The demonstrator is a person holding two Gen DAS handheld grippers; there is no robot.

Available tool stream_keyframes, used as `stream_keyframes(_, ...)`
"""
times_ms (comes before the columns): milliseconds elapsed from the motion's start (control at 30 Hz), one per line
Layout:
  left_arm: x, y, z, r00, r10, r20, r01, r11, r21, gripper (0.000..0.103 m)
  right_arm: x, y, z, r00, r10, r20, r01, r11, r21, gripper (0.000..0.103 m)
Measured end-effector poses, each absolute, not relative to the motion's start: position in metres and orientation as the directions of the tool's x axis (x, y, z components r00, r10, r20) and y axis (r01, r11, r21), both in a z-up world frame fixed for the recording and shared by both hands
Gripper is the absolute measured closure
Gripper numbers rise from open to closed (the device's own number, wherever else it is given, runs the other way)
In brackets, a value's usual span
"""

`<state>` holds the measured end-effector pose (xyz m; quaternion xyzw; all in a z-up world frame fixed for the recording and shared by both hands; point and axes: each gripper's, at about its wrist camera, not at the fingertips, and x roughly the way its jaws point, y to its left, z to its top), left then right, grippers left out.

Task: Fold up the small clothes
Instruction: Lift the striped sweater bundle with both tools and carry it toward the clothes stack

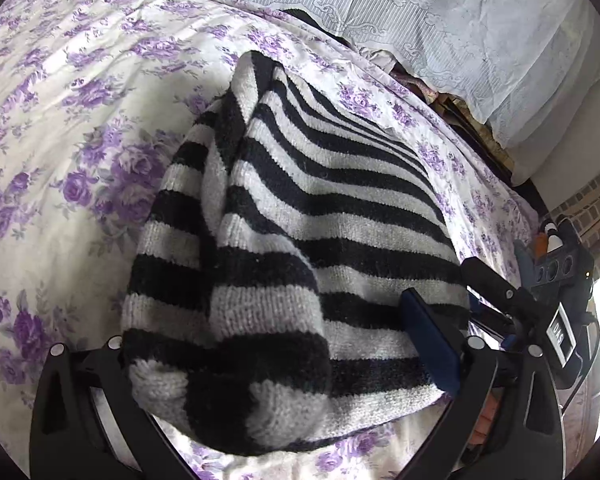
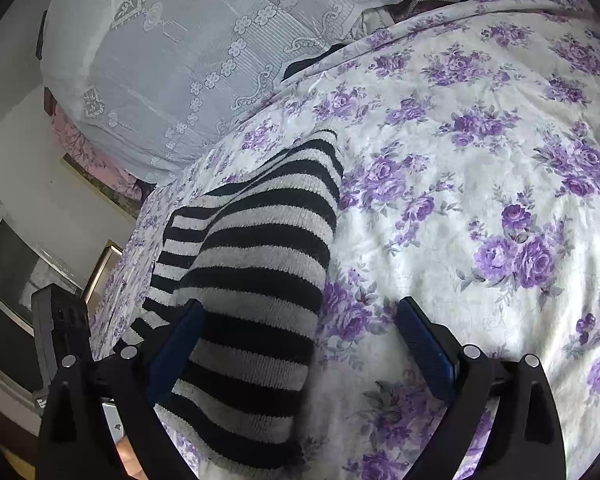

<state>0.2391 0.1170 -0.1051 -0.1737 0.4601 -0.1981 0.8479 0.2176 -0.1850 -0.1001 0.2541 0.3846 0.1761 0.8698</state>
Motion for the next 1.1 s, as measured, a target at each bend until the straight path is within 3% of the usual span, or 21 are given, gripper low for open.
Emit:
stream_keyframes(467,0.241,0.111,-0.11,0.528,-0.466,-0.71,0.18,0.878,-0.443,0.004,0.212,-0.185,-0.102,0.642,0.522,-0.561,-0.158,0.806,0.57,0.003)
stream_keyframes(600,0.241,0.112,-0.11,0.525,-0.469,-0.71,0.181,0.877,-0.446,0.004,0.212,-0.195,-0.101,0.652,0.558,-0.513,-0.148,0.757,0.636,0.003)
stream_keyframes(933,0.243,0.109,-0.109,0.513,-0.476,-0.714,0.18,0.873,-0.453,0.004,0.264,-0.17,-0.101,0.544,0.581,-0.606,-0.163,0.781,0.602,0.003)
stream_keyframes(1100,0.245,0.107,-0.109,0.512,-0.477,-0.715,0.183,0.873,-0.451,0.004,0.287,-0.159,-0.102,0.531,0.589,-0.61,-0.185,0.783,0.594,0.003)
